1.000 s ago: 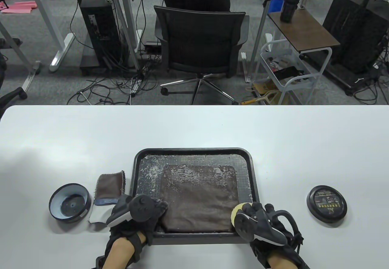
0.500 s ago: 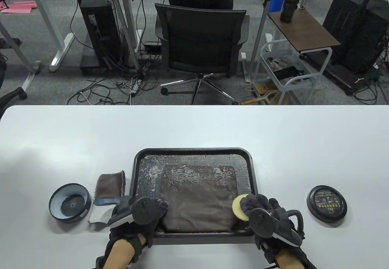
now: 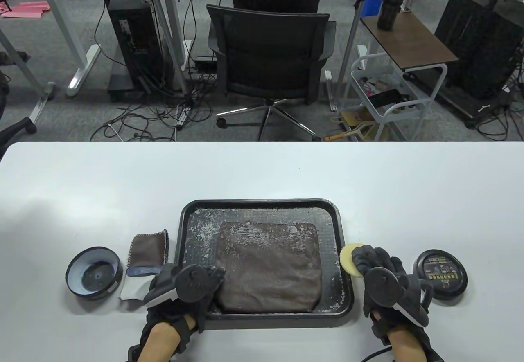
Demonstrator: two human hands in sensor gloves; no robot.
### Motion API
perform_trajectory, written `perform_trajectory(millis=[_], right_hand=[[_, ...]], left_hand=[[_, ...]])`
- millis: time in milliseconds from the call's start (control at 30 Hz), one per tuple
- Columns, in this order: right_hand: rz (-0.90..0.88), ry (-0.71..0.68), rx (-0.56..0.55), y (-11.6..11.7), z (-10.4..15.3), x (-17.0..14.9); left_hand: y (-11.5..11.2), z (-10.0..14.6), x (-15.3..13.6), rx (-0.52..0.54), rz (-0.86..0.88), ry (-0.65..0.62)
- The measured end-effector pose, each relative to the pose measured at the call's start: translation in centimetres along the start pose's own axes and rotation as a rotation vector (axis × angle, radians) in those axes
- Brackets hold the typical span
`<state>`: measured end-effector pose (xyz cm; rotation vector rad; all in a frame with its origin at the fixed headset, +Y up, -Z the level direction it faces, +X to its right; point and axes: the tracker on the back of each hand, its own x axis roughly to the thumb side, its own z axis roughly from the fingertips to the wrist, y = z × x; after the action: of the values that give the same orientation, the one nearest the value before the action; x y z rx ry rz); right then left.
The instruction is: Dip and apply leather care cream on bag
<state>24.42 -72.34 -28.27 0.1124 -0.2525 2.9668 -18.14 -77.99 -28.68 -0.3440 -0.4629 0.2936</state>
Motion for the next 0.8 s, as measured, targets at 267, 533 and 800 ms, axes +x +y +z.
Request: perform_trajectory(millis=[267, 533, 800], right_hand=[[0.042, 0.091, 0.117, 2.0, -0.5, -1.6], [0.050, 0.110, 0.304, 3.1, -0.5, -2.2], [0.027, 0.086, 0.409, 3.0, -0.3, -2.1]], left_hand=[[1.2, 1.1, -0.5, 0.072, 0.026, 0.005], [3.5, 3.4, -2.6, 0.321, 0.030, 0.101], [6.0, 7.9, -6.4, 0.718, 0.195, 0.226]])
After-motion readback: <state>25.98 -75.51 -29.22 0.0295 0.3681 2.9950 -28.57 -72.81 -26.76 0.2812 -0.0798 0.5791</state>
